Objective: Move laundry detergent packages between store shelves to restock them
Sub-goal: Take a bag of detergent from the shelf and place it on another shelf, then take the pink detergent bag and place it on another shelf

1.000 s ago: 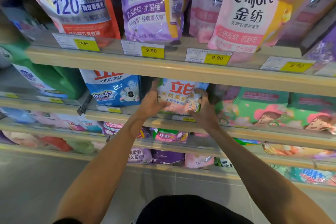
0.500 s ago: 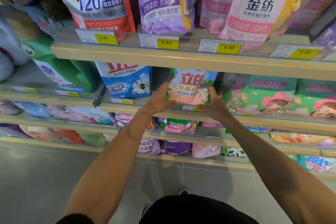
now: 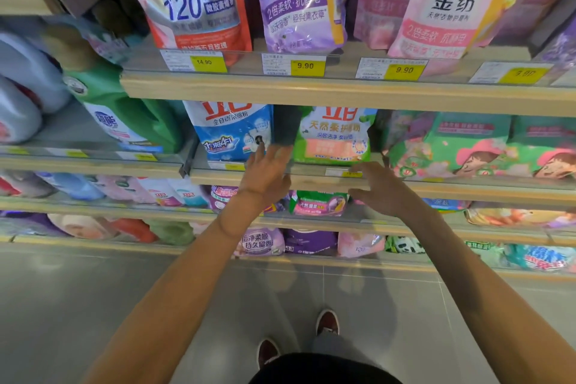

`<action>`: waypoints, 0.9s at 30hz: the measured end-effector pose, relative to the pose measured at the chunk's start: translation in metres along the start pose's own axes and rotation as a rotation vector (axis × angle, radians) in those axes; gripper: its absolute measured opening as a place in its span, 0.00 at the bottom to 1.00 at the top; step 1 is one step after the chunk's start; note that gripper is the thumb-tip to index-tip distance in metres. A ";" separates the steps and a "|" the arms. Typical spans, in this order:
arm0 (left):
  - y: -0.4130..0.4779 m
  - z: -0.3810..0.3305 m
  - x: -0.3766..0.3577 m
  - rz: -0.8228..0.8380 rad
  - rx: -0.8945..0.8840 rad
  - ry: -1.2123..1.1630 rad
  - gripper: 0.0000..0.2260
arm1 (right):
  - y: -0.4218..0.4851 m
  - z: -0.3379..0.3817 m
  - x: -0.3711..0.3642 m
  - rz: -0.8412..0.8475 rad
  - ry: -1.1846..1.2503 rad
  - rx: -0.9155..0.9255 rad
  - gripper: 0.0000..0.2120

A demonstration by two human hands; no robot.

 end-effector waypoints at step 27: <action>-0.221 0.117 0.167 -0.196 0.417 0.379 0.25 | -0.062 0.265 0.019 -0.044 -0.512 0.335 0.29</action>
Point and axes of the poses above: each hand's wrist, its own y-axis towards the middle knuckle, its own x-axis out of the back of the hand, z = x × y, the point moved 9 cm from there along y, towards the middle knuckle, and after that the axes turned 9 degrees about -y, right-handed, at the moved point
